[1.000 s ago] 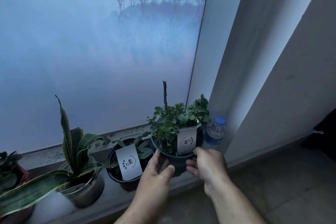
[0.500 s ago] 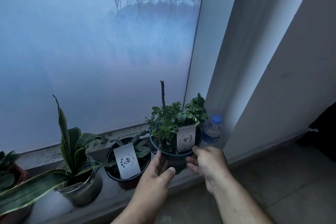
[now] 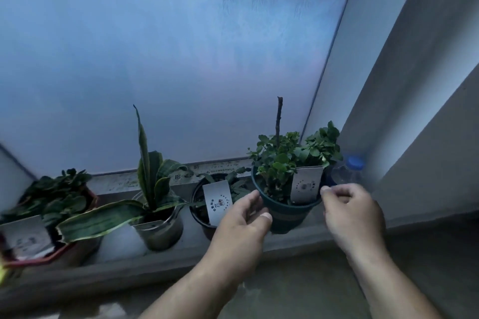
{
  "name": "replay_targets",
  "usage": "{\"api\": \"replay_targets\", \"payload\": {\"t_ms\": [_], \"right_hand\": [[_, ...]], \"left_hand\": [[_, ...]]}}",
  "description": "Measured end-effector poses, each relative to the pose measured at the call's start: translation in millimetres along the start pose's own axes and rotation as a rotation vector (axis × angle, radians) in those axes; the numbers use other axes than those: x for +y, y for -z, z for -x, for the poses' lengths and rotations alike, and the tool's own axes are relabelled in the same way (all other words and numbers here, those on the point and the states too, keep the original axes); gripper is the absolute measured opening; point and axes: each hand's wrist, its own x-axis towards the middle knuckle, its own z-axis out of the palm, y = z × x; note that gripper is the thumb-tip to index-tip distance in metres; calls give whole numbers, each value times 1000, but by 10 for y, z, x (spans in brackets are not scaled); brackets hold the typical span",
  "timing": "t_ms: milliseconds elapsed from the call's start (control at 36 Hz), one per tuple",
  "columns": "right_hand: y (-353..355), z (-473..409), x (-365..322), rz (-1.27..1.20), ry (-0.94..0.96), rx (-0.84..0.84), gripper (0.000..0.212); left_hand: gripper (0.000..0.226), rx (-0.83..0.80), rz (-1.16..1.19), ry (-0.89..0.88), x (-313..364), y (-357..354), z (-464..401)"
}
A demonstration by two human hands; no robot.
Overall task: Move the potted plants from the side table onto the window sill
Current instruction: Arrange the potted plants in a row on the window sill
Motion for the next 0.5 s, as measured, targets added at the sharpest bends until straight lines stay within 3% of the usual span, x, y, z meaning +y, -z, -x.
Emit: {"api": "replay_targets", "payload": {"t_ms": [83, 167, 278, 500], "right_hand": [[-18, 295, -291, -63, 186, -7, 19], [-245, 578, -486, -128, 269, -166, 21], [-679, 790, -620, -174, 311, -350, 17], [-1649, 1320, -929, -286, 280, -709, 8]], "left_hand": [[41, 11, -22, -60, 89, 59, 111], [35, 108, -25, -100, 169, 244, 169], [40, 300, 2, -183, 264, 644, 227], [20, 726, 149, -279, 539, 1760, 818]]}}
